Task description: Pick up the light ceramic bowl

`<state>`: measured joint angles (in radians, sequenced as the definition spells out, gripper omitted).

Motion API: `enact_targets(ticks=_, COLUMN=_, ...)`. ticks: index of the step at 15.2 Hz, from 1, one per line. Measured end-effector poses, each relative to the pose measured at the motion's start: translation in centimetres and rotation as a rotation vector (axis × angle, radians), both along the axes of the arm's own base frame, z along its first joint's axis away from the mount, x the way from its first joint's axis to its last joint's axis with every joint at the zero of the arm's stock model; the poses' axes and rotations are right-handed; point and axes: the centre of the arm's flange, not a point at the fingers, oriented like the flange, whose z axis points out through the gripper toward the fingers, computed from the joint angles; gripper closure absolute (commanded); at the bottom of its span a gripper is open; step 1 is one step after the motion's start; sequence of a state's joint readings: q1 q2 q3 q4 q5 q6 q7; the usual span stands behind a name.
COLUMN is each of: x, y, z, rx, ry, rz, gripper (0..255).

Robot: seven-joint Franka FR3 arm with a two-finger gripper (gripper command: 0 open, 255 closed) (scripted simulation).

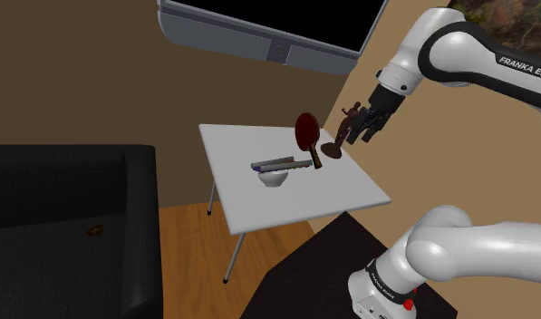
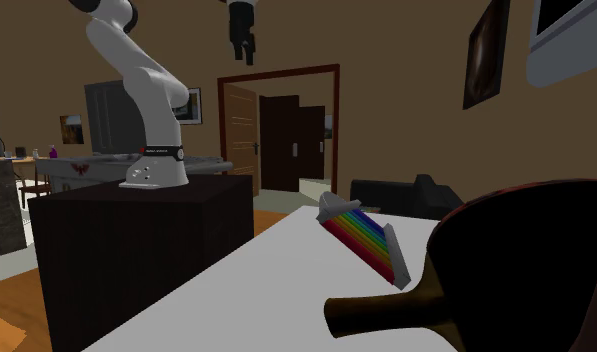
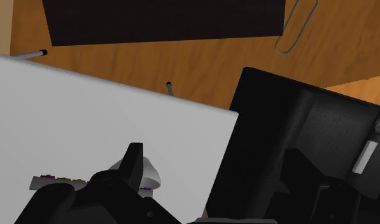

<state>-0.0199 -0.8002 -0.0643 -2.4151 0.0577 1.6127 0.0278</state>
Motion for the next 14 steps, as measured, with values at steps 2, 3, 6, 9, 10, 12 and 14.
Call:
enact_targets(ticks=2, x=0.3, y=-0.2, z=-0.5, rx=-0.001, ry=0.0, rz=0.004, gripper=0)
enact_targets(ticks=3, x=1.0, y=-0.4, z=-1.1, rx=-0.002, ry=0.0, rz=0.01, gripper=0)
enact_targets(ticks=6, x=3.0, y=-0.7, z=-4.0, rx=-0.006, ry=-0.002, rz=0.033, gripper=0)
enact_targets(ticks=9, x=5.6, y=-1.2, z=-7.0, rx=-0.01, ry=-0.005, rz=0.058, gripper=0)
enact_targets(ticks=10, x=6.5, y=-1.4, z=-8.0, rx=-0.012, ry=-0.006, rz=0.067, gripper=0)
enact_targets(ticks=12, x=7.8, y=-1.6, z=-10.1, rx=-0.015, ry=-0.008, rz=0.083, gripper=0)
enact_targets(ticks=14, x=9.5, y=-2.1, z=-12.0, rx=-0.018, ry=-0.011, rz=0.1, gripper=0)
